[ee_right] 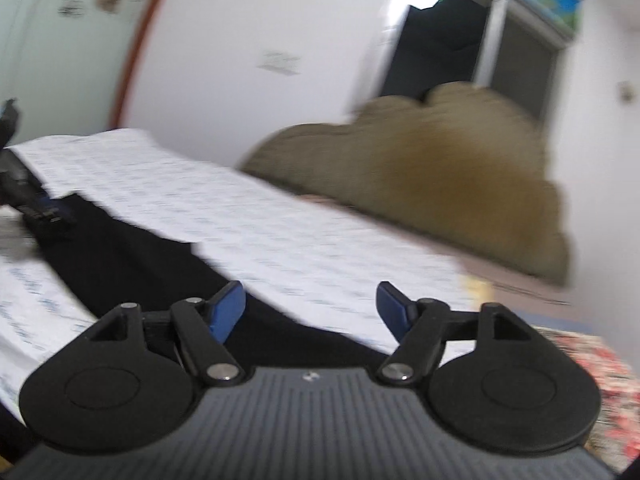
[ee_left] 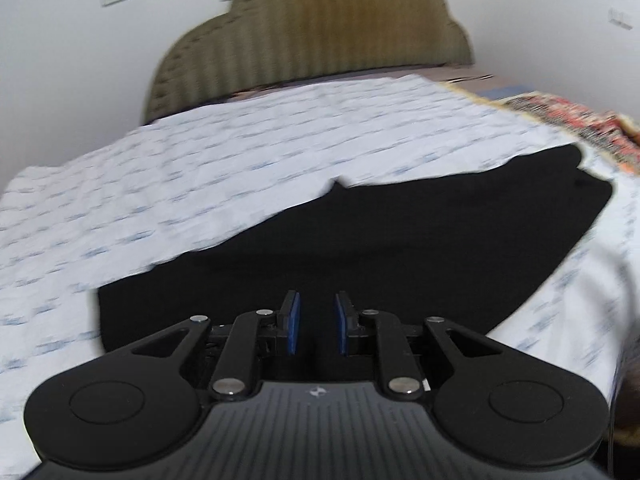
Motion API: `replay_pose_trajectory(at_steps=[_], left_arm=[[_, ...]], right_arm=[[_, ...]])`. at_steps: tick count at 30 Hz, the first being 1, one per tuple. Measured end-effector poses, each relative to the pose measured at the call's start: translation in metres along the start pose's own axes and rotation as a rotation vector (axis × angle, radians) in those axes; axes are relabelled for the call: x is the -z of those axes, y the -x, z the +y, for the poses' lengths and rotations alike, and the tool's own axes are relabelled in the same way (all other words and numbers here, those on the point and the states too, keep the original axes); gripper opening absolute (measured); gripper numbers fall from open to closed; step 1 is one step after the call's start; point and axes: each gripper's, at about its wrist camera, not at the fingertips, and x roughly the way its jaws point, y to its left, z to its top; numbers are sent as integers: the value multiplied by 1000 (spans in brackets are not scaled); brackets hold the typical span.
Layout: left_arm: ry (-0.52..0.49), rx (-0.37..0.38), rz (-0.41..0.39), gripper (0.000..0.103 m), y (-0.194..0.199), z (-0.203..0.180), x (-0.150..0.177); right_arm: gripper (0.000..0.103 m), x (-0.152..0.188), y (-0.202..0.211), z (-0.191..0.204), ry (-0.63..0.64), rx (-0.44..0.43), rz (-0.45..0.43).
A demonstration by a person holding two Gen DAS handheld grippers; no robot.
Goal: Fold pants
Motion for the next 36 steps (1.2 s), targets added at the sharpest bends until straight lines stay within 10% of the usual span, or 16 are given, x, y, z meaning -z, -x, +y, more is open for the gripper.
replay_pose_trajectory(at_steps=[4,9,18,25,33,36], left_arm=[[72,112,20,19,-24,-43,-20],[76,88,15,19,-61,-104,-36],[96,51,114,19,-113,-138,-28],[70,40,116,20,-115,-141,-28],[40,33,113,21,-116,-146,-30],[21,54,110,21,-115,-152,-36]], right_arm=[[101,22,9,-38,-105,102,20],[103,87,-49,-82,-567,82,176],[96,174,-149,-102,-1160,-273,190],[95,190,-194,-70,-1274,-401,309],[14,189,-211,-64,-1271,-314,328],[8,185,-202,-64,-1265,-271,294]])
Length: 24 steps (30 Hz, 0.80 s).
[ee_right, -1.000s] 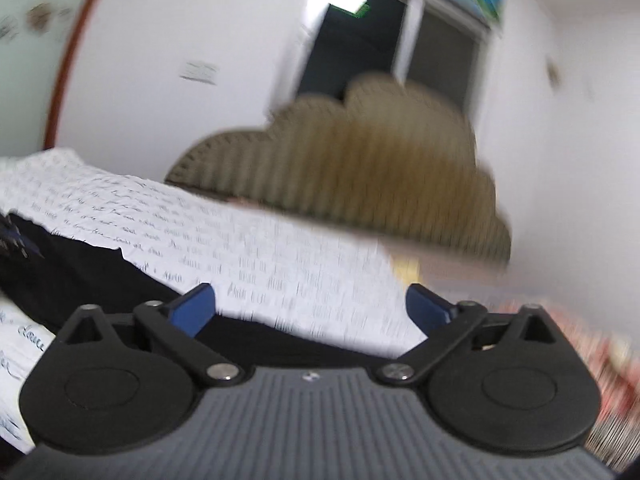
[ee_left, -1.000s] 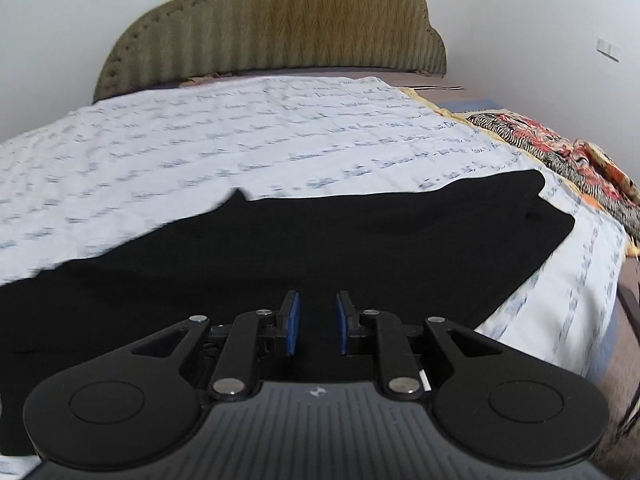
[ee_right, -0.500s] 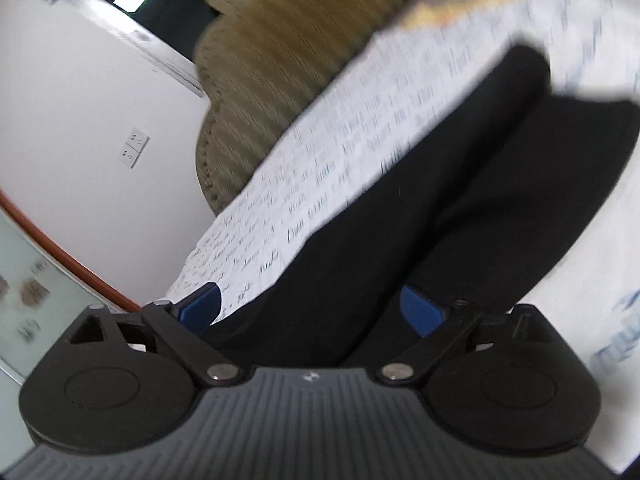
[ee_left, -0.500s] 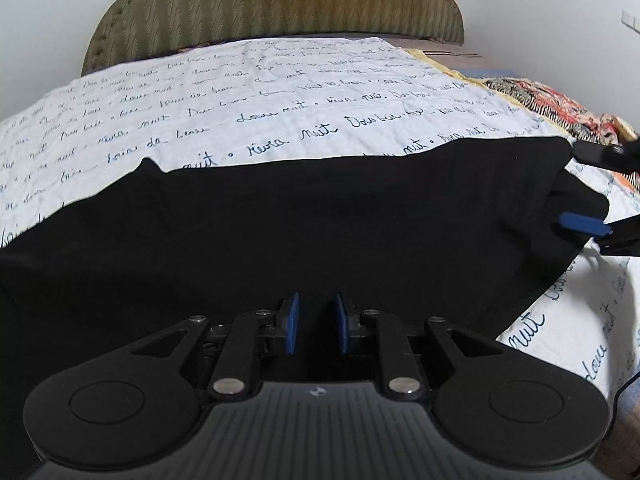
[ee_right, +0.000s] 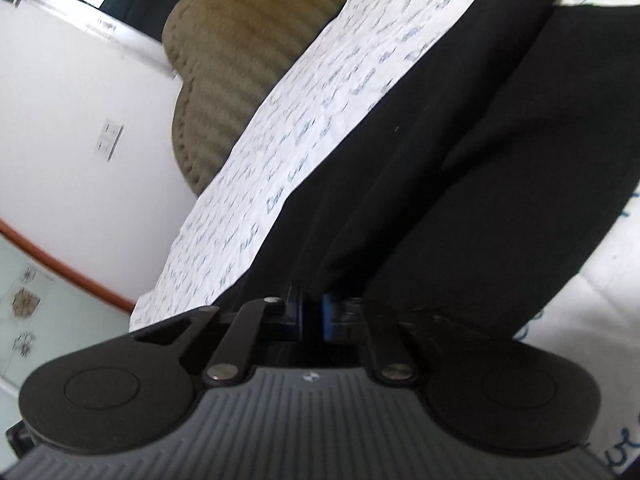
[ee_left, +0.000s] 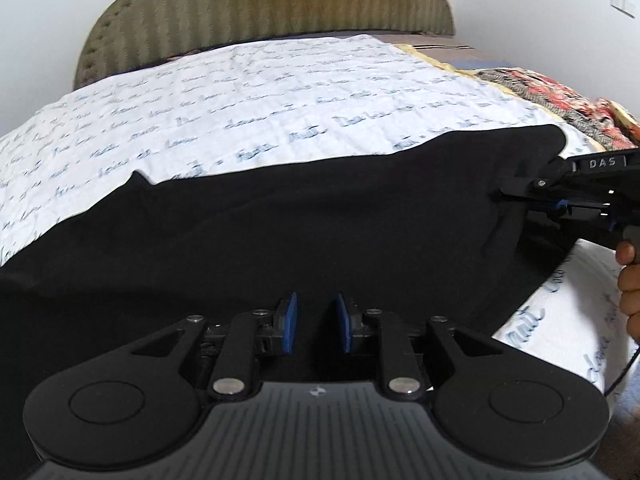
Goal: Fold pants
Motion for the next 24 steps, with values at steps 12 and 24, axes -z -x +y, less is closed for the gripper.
replay_pose_trajectory(at_steps=[12,24], left_arm=[[-66,95,-22,22,-22,-47,-26],[-123,71,-14,24,-38,-60,-17]], right_arm=[[18,20,36,-8,-13,59,-22],[42,-55,46,-48,-148,182,-292]])
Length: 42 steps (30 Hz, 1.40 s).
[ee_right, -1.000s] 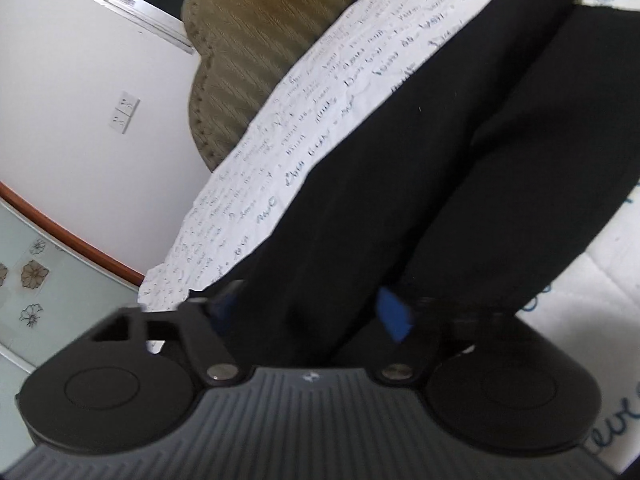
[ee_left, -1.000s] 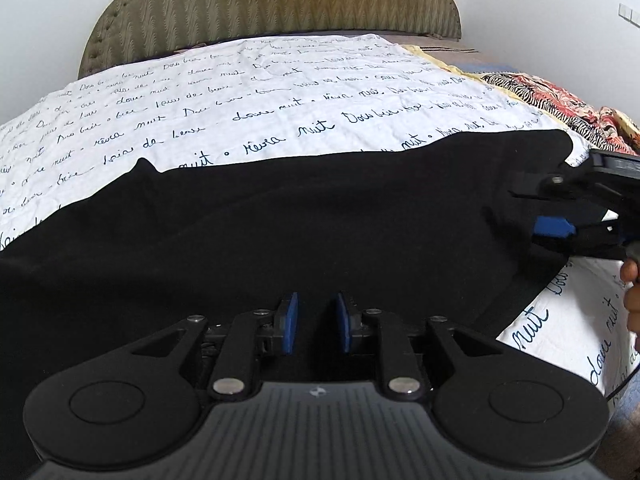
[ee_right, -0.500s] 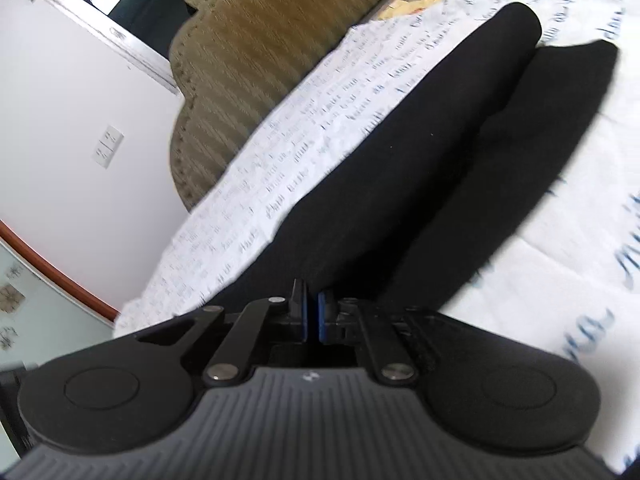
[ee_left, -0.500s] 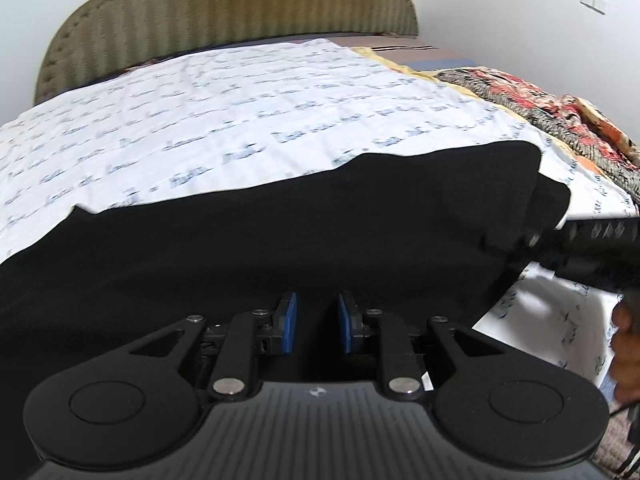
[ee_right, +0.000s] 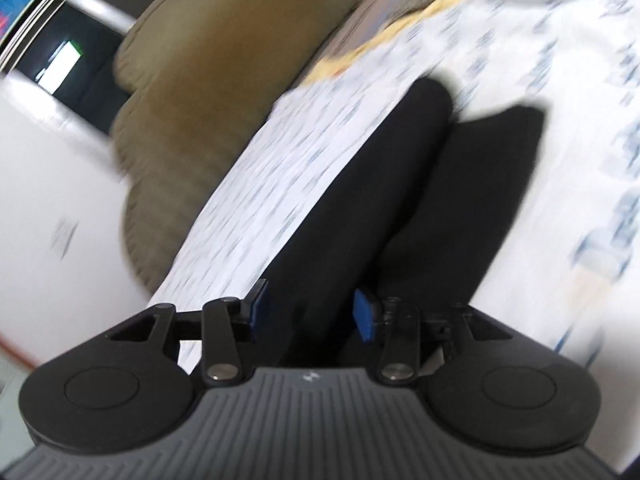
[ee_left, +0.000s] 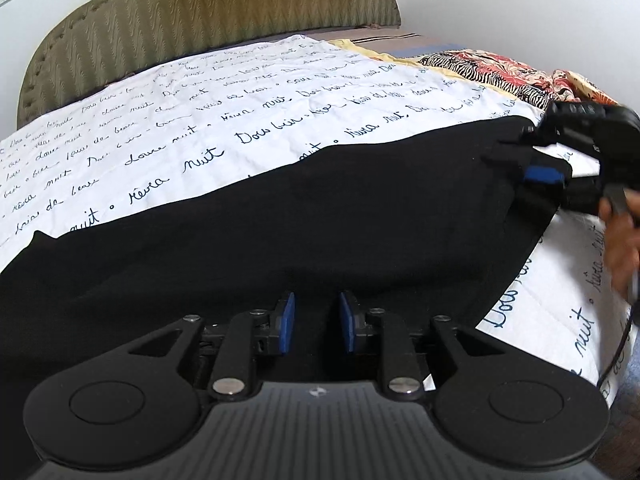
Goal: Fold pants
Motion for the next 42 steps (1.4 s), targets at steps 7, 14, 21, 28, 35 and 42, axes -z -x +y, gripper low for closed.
replay_pose_trajectory(at_steps=[7,14,21,28,35,42], left_arm=[[4,7,-4,26,0,0,1],[-13,-5,-13,28,-1,-3,3],[-16,-6,-10,47,-1,-3,2],[-6,-25,-26,89,-3,4,5],[8,-28,-37,89,-1,2,3],[-33,-57,-76,89,19,-3,0]], right_arm=[[27,-32,-7,19,141,108,-53],[13,-50,-29,76,545,237,-31],[43,-73,-75,118,691,149,12],[43,-99,-5,58,501,188,-164],[46,-110,0,-31,229,197,-24],[11,-116,-39,-40,180,116,31]])
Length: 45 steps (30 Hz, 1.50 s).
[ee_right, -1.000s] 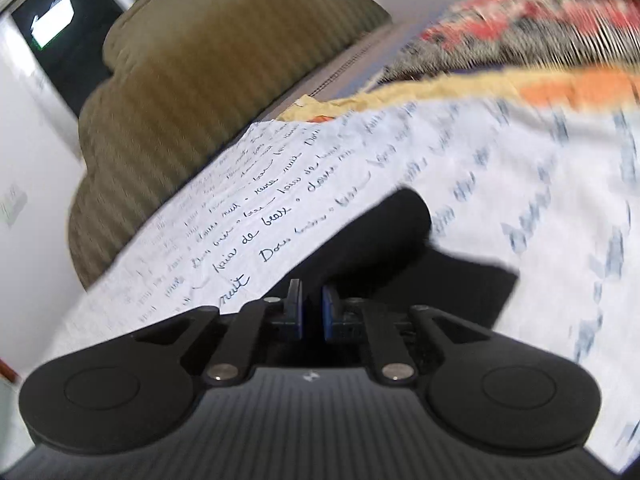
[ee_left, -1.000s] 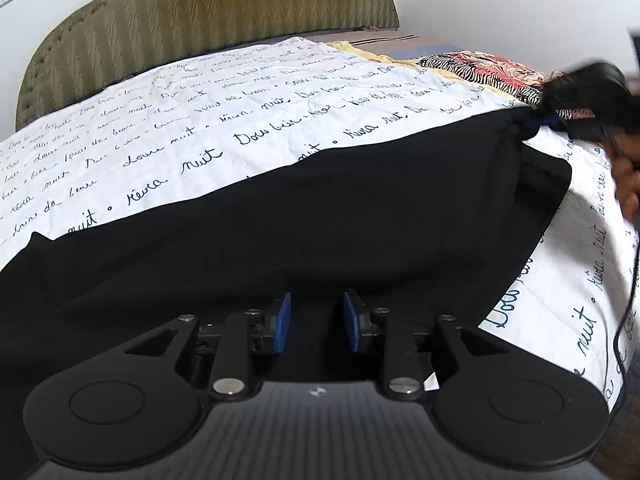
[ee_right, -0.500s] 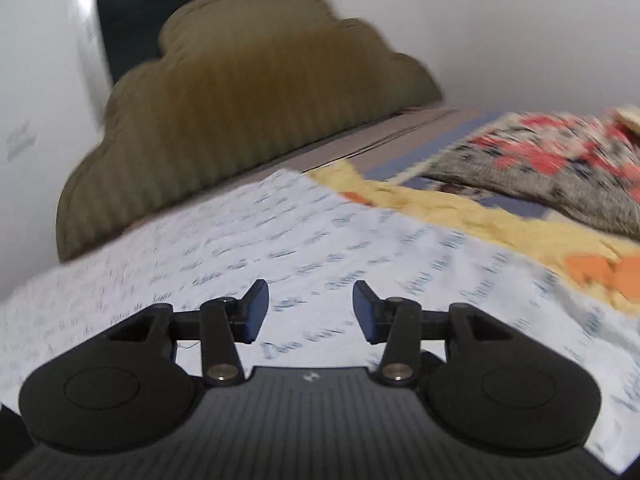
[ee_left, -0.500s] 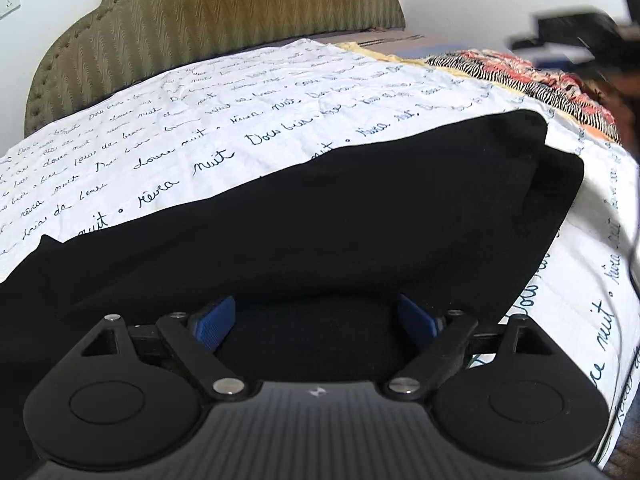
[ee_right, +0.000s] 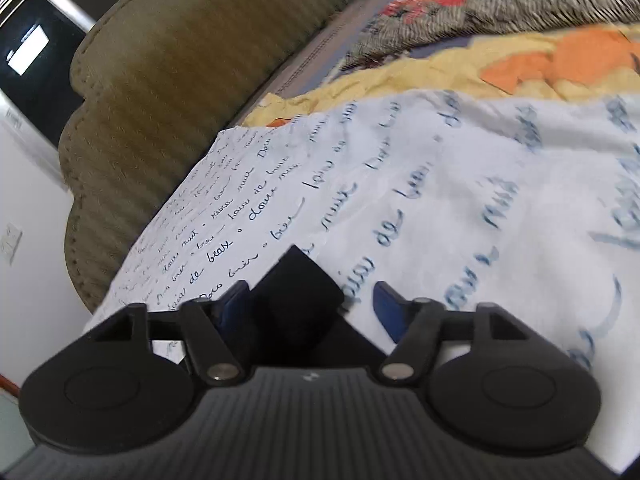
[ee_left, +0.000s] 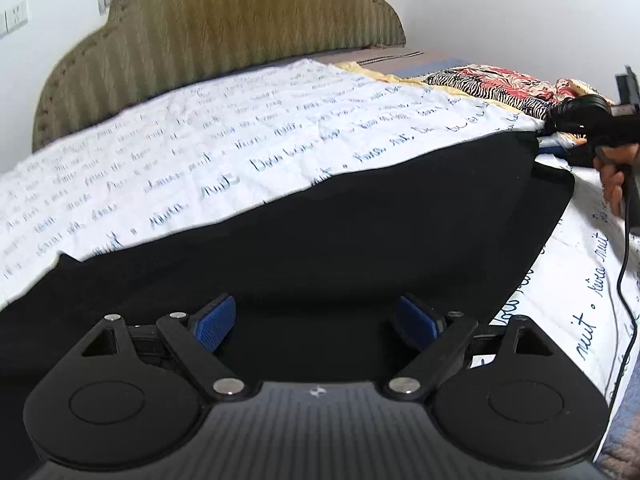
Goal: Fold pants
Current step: 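Grasp the end of a pant leg with the right tool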
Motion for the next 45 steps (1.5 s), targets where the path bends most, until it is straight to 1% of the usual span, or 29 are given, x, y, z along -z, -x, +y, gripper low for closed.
replay_pose_trajectory(at_steps=[1,5,8,10,11,12,13,14,15,16,17,18,19,20,21,22,25,26,28,29,30,32,34,36,40,43,44,45], left_arm=[[-6,-6,-5,89,2,0,-1],[0,4,-6,89,5,2,-2],[-5,10,0,89,4,3,-2],[-12,4,2,89,3,2,-1],[-11,2,3,89,3,3,-1],[-4,1,7,89,2,4,-2],[4,2,12,89,2,4,-1],[13,6,18,89,2,4,-1],[21,12,22,89,2,5,-1],[26,19,23,89,4,6,-2],[25,22,18,89,6,7,-2],[20,20,9,89,9,8,-2],[12,12,0,89,11,9,-1],[4,1,-6,89,13,9,-1],[-3,-9,-8,89,13,10,-1],[-8,-16,-10,89,13,10,-2],[-5,-12,-14,89,13,11,-1],[-2,-7,-12,89,13,11,0],[1,-2,-8,89,13,11,0],[0,-3,-8,89,13,11,0],[-3,-4,-10,89,14,10,0],[-7,-6,-13,89,16,10,0],[-7,-10,-18,89,18,10,0],[-4,-12,-22,89,19,11,0],[8,-16,-20,89,20,13,0],[9,-21,-20,89,21,14,1],[10,-22,-19,89,22,14,1],[11,-24,-19,89,23,14,1]], right_arm=[[9,-1,0,4,12,10,9],[8,-4,26,37,163,7,-10],[8,-14,65,66,266,16,-68],[7,-23,88,93,371,26,-91],[7,-26,96,107,439,52,-106],[7,-27,98,123,521,99,-123],[7,-27,95,137,608,174,-145],[16,-26,85,146,680,256,-157],[45,-23,68,153,767,357,-151],[64,-19,49,154,855,468,-155],[77,-15,35,150,906,545,-167],[62,-13,28,144,910,579,-158],[53,-14,30,136,856,551,-151],[49,-17,38,126,756,473,-152],[49,-19,47,113,650,398,-153],[49,-20,54,100,566,347,-156],[50,-13,71,60,385,286,-135],[50,-9,76,45,315,240,-118],[50,0,81,17,130,102,-65],[50,5,80,4,44,48,-35],[50,11,78,-5,-15,13,-8],[50,22,73,-12,-49,-2,25],[50,30,68,-14,-56,7,40],[50,35,63,-17,-82,-7,49],[47,34,51,-17,-102,-23,37],[41,29,42,-14,-96,2,30],[29,27,40,-13,-96,9,31],[11,27,38,-14,-104,22,34]])
